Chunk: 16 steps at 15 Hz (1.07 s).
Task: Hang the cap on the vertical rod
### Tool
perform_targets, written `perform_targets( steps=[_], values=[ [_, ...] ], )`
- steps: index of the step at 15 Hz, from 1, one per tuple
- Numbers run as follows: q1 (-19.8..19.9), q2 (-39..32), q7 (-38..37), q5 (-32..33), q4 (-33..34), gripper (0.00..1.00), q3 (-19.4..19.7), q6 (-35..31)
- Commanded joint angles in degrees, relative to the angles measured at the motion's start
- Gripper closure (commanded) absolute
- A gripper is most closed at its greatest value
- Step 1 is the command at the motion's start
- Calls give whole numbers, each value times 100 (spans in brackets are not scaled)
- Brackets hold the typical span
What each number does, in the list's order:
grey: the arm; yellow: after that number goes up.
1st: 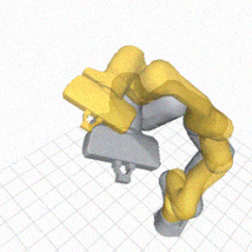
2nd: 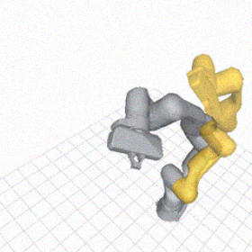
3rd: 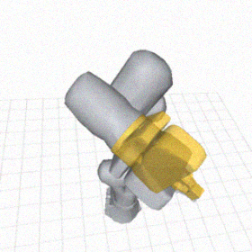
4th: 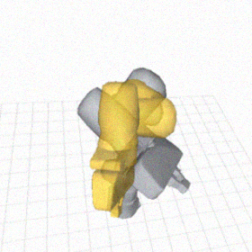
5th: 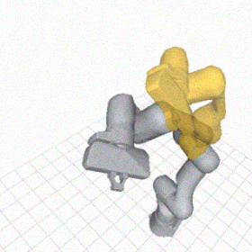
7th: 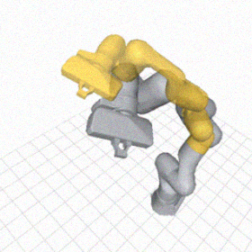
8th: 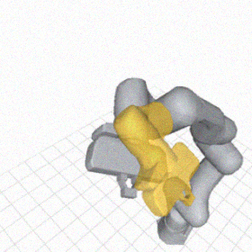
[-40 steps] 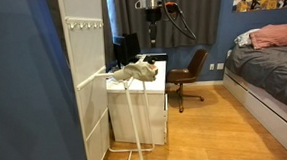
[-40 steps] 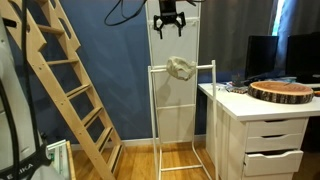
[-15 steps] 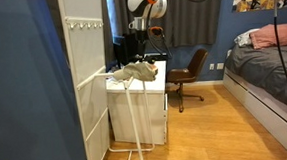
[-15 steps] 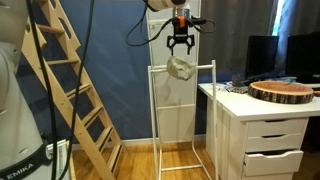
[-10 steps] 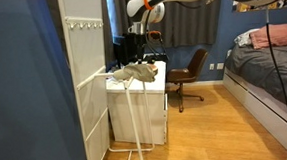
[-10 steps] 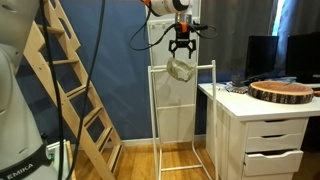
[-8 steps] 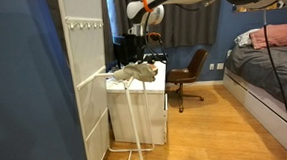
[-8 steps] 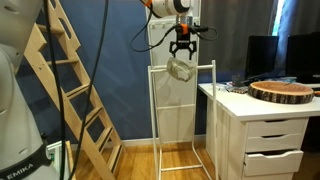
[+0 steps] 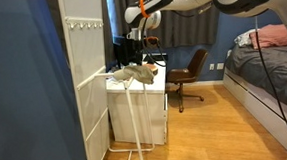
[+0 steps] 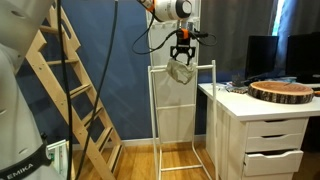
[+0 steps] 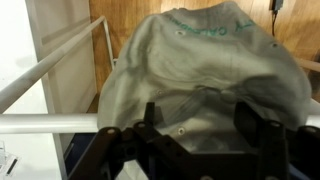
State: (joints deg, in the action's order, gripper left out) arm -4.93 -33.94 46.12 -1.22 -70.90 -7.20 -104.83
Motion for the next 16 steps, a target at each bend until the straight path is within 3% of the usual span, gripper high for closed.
perform_targets(
  steps=[1,8,16],
  values=[
    [61,-226,-36,-38,422,48,-109,332],
    [69,-297,-45,-90,692,97,-134,532],
    [13,-35,-247,-84,890,100,-63,592]
  ],
)
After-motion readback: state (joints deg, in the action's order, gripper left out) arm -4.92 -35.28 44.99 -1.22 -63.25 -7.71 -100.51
